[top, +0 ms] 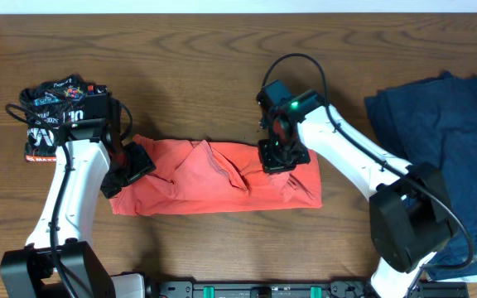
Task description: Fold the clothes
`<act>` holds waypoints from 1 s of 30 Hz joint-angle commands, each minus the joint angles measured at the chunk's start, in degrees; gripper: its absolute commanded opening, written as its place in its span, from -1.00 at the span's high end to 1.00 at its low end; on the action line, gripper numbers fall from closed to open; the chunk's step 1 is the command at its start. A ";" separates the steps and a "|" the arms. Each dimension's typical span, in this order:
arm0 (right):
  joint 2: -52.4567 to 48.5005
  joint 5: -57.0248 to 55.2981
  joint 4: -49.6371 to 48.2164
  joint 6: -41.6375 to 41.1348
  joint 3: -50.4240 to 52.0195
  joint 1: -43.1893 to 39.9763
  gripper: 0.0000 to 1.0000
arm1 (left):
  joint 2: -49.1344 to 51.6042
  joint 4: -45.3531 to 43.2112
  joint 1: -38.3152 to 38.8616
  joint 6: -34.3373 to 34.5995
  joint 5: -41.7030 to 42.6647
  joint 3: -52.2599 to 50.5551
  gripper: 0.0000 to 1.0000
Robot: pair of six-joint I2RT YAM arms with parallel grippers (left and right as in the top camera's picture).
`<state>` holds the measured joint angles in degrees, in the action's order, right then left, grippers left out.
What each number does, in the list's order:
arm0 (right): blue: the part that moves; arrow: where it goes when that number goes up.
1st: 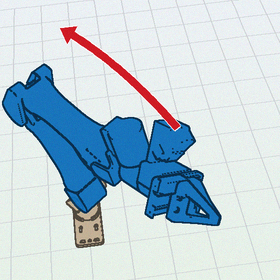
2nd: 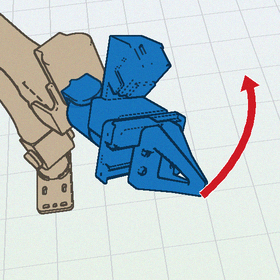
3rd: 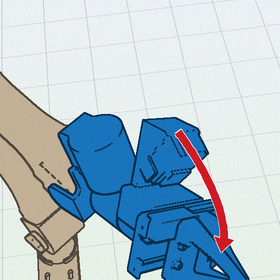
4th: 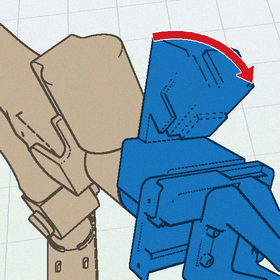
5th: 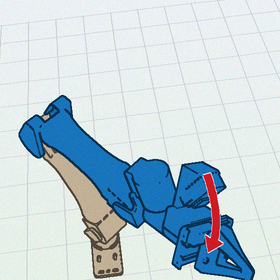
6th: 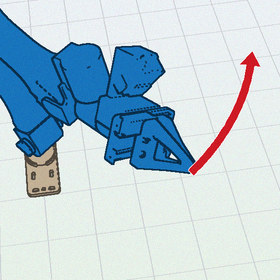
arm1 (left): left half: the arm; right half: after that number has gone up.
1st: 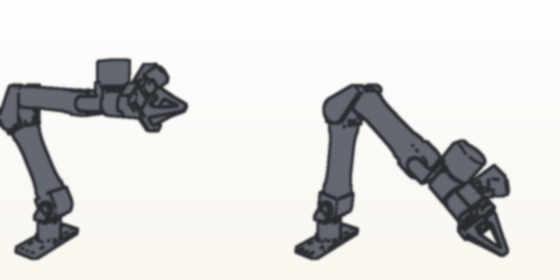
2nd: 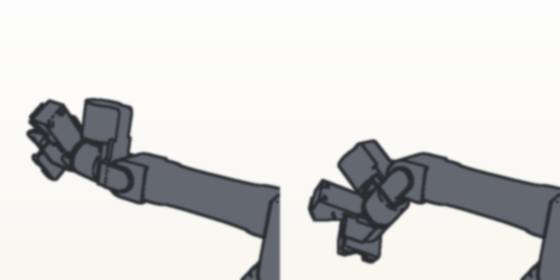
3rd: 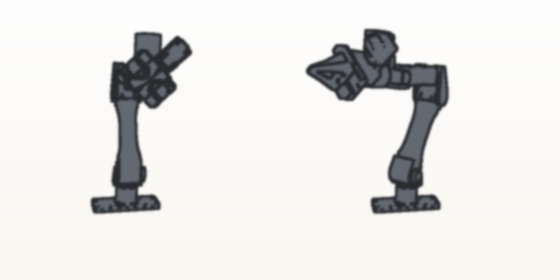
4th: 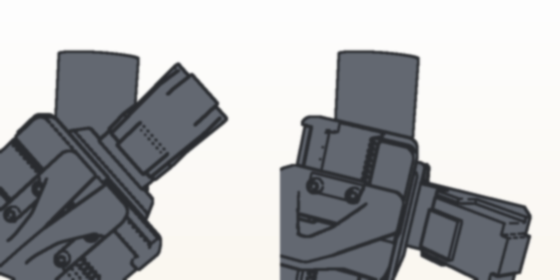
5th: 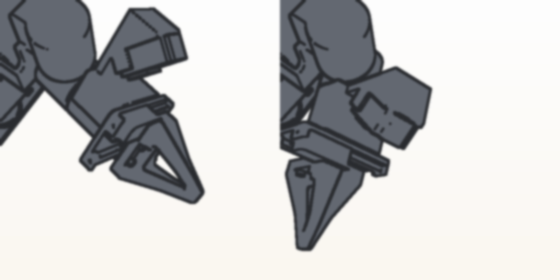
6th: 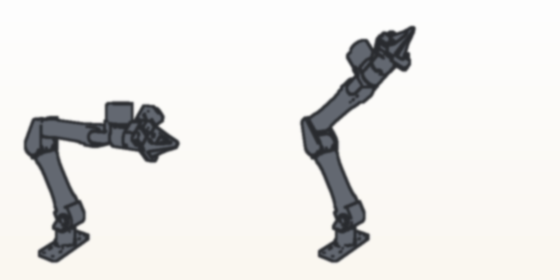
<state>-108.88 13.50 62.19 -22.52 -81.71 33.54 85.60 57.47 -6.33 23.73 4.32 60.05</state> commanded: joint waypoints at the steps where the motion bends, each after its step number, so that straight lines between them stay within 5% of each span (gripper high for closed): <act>1: -0.02 0.48 -0.74 -1.68 -0.66 2.03 0.95 | -0.20 0.33 -0.20 -0.74 -0.26 0.15 -0.43; 6: -0.02 1.81 -2.91 0.09 -0.66 3.69 0.74 | -0.20 0.35 -0.20 -0.74 -0.26 0.15 -0.43; 10: -0.02 6.49 -3.74 5.11 -0.68 4.79 0.27 | -0.20 0.35 -0.20 -0.74 -0.26 0.15 -0.43; 15: 0.28 3.02 -4.09 8.83 -0.81 3.69 0.25 | -0.20 0.35 -0.20 -0.74 -0.26 0.15 -0.45; 22: 2.43 -17.33 -1.55 -4.92 -0.81 -2.45 0.17 | -0.02 -0.37 -0.20 -0.76 -0.28 0.15 -0.71; 30: 1.55 -15.39 -5.46 -1.38 0.46 -5.81 0.33 | 0.24 -0.79 -0.20 -0.74 -0.26 0.15 -0.73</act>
<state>-108.36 -1.28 57.67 -24.29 -81.67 27.55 85.60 56.58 -6.33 23.53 4.32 60.05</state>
